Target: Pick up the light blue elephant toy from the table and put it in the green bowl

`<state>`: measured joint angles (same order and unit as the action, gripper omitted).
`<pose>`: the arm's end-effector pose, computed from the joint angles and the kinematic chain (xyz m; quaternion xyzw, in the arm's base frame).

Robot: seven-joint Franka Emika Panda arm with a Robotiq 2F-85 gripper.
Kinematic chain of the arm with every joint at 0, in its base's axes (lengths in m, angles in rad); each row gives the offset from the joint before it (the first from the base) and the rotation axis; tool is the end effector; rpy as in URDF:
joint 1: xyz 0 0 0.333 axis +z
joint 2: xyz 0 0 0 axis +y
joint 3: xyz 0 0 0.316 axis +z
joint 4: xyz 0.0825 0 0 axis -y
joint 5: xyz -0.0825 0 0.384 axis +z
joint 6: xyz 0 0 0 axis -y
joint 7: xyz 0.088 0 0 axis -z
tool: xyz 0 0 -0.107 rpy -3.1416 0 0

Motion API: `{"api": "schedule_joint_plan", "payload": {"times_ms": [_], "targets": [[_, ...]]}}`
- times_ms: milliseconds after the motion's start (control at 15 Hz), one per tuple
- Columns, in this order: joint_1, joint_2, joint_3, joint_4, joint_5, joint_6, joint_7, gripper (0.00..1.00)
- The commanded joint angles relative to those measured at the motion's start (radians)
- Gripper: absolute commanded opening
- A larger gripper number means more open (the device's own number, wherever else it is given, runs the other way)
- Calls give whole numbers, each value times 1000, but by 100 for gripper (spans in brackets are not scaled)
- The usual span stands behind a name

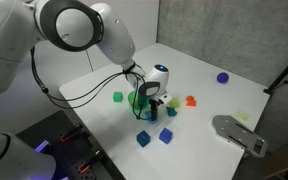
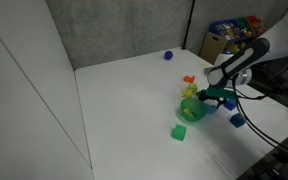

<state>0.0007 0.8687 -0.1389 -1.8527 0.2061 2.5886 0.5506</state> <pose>0.5951 -0.0880 0.0442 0.9138 -0.4019 -0.0562 0.0176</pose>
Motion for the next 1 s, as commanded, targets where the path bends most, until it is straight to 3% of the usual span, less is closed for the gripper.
{"api": "schedule_joint_plan", "payload": {"times_ms": [0, 267, 333, 400, 667, 933], "targets": [[-8, 6, 25, -19, 38, 46, -30, 100], [0, 6, 16, -28, 33, 53, -24, 100], [2, 5, 13, -29, 32, 55, -20, 75], [1, 4, 12, -29, 31, 52, -21, 73], [1, -5, 10, -29, 30, 44, -22, 43], [-12, -37, 22, -29, 40, 31, -33, 33]]}}
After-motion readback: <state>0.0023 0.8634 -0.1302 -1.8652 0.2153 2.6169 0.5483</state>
